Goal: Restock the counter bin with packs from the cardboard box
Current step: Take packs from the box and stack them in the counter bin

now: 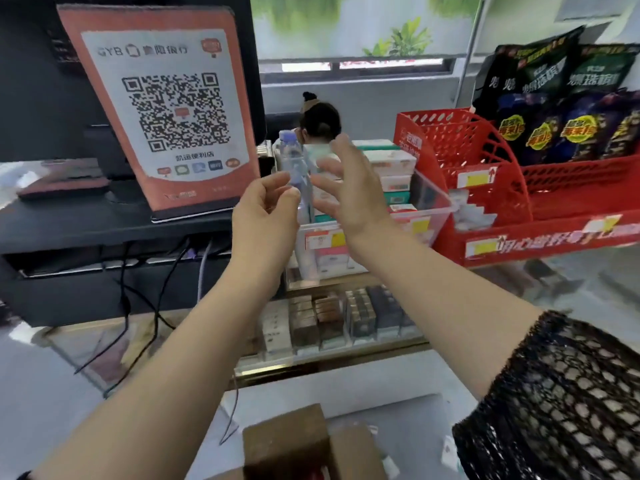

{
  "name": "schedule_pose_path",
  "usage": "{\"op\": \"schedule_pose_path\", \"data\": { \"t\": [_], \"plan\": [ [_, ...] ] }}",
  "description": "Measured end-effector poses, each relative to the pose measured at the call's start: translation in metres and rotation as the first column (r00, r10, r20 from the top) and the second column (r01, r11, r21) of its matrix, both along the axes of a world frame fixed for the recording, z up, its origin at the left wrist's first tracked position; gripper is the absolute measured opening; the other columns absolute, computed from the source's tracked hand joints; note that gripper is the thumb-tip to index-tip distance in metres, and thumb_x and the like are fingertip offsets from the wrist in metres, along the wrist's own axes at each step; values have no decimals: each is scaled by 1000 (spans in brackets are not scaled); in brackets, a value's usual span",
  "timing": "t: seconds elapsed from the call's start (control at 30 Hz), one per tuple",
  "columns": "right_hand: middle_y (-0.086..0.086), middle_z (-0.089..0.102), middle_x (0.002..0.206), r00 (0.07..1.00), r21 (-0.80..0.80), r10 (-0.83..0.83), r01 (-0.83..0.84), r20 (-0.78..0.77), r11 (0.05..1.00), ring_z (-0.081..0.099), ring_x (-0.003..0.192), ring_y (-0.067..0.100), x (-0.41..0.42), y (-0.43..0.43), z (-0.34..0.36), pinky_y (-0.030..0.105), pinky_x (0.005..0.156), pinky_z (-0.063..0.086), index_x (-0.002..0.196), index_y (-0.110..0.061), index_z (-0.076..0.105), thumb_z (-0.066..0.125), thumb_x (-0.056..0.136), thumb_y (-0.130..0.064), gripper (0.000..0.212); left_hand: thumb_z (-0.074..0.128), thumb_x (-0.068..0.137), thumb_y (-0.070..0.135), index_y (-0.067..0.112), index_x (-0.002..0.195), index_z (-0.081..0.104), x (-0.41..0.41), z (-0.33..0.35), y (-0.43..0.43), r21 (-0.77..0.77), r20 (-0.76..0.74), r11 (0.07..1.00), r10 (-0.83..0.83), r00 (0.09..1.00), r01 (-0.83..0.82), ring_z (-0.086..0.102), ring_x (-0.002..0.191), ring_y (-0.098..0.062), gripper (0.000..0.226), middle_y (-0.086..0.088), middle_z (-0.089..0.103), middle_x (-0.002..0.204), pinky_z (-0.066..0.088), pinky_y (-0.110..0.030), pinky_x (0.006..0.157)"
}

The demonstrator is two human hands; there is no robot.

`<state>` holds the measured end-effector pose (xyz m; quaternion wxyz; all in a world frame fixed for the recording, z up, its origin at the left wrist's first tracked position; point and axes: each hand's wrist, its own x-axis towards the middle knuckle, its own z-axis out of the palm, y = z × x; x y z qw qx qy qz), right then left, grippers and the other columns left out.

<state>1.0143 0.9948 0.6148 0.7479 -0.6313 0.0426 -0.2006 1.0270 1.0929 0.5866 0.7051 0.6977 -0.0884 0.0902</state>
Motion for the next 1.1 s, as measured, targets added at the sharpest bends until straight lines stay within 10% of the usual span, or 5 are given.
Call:
{"op": "schedule_pose_path", "data": {
  "t": [0.3, 0.47, 0.6, 1.1],
  "plan": [
    [-1, 62, 92, 998, -38, -53, 52, -17, 998, 61, 85, 12, -38, 26, -82, 32, 75, 46, 88, -26, 57, 42, 78, -51, 31, 55, 93, 16, 28, 98, 61, -41, -108, 39, 84, -237, 991, 126, 963, -109, 63, 88, -11, 14, 0, 67, 101, 55, -35, 82],
    [21, 61, 101, 993, -155, -8, -11, -118, 988, 60, 91, 27, -70, 29, -180, 48, 85, 47, 92, -7, 59, 40, 81, -50, 49, 55, 92, 17, 17, 105, 63, -70, -203, 43, 169, -334, 970, 225, 916, -176, 63, 84, -14, 16, -4, 66, 97, 55, -37, 80],
    [-3, 63, 96, 974, -165, 23, -61, -223, 984, 60, 98, 18, -103, 27, -273, 47, 92, 49, 86, -32, 56, 40, 79, -54, 28, 55, 91, 17, 23, 98, 62, -96, -298, 46, 218, -408, 959, 256, 876, -178, 62, 80, -15, 11, -1, 64, 89, 54, -38, 78],
    [-9, 65, 94, 848, -108, 111, -194, -519, 975, 61, 94, 10, -102, 49, -586, 45, 91, 51, 89, -32, 59, 36, 75, -59, 38, 49, 93, 19, 19, 99, 66, -84, -627, 63, 601, -582, 772, 246, 775, 207, 60, 84, -15, 18, 4, 66, 94, 48, -27, 75]
  ]
}}
